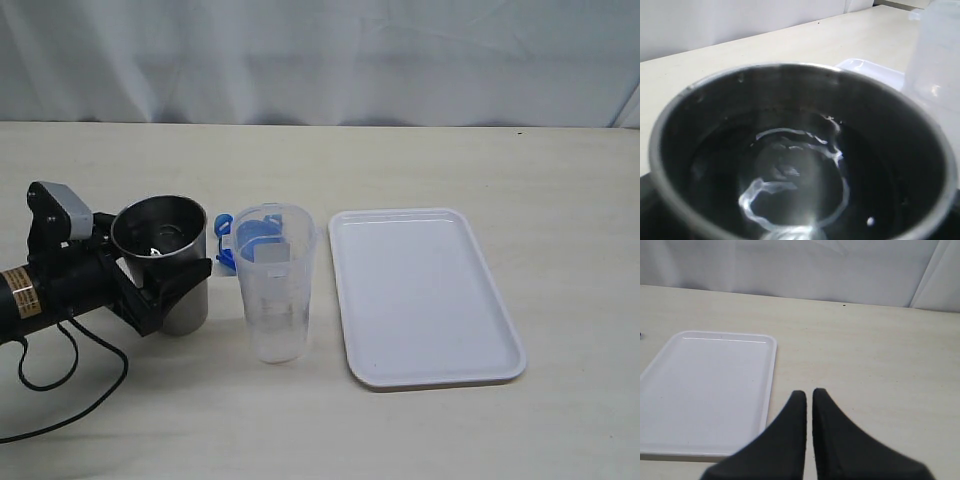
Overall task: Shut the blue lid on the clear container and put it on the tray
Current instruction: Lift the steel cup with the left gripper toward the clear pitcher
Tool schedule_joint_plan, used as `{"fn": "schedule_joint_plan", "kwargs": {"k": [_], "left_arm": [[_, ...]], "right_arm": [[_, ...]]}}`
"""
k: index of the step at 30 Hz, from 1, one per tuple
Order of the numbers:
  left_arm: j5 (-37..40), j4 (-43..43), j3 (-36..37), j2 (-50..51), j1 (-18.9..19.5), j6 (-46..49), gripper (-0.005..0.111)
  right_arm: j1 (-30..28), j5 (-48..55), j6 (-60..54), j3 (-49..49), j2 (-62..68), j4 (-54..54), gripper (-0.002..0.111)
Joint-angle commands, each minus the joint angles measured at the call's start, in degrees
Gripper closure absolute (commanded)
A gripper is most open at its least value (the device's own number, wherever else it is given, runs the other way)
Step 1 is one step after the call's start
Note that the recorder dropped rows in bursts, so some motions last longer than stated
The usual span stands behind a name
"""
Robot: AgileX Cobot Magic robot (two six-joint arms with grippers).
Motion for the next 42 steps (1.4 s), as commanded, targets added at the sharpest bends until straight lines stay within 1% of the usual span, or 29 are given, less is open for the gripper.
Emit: {"fn": "schedule_joint_plan", "kwargs": {"k": [1, 4, 6, 10, 20, 24, 28, 32, 36, 42], "left_arm": [[-0.5, 1.8, -0.1, 0.1, -0.1, -0.4, 0.062], [-0.5, 2.7, -0.1, 0.1, -0.1, -1.5, 0.069], [-0.5, 4.1, -0.1, 0.1, -0.1, -1.9, 0.078], [-0.5, 4.5, -0.1, 0.1, -0.1, -1.9, 0.106], [-0.5, 4.1, -0.1, -0.4, -0.1, -1.9, 0.107], [-0.5, 4.5, -0.1, -3.0, -0.1, -2.2, 0.107], [-0.5, 4.8, -0.1, -5.9, -0.1, -5.9, 0.107], [-0.5, 5.8, -0.1, -8.7, -0.1, -6.2, 0.107], [-0.5, 6.0, -0.1, -12.0, -0.1, -9.1, 0.107], [-0.5, 6.3, -0.1, -17.0, -0.1, -10.4, 0.107]], "right_arm": [[-0.2, 0.0, 0.0, 0.1, -0.3, 0.5, 0.104], [-0.2, 0.0, 0.0, 0.1, -0.3, 0.5, 0.104], [-0.2, 0.0, 0.0, 0.1, -0.3, 0.5, 0.104], [-0.2, 0.0, 0.0, 0.1, -0.3, 0.5, 0.104], [-0.2, 0.0, 0.0, 0.1, -0.3, 0.5, 0.104], [-0.2, 0.0, 0.0, 0.1, -0.3, 0.5, 0.104], [-0.2, 0.0, 0.0, 0.1, -0.3, 0.5, 0.104], [-0.2, 0.0, 0.0, 0.1, -0.3, 0.5, 0.104], [-0.2, 0.0, 0.0, 0.1, -0.3, 0.5, 0.104], [-0.2, 0.0, 0.0, 0.1, -0.3, 0.5, 0.104]]}}
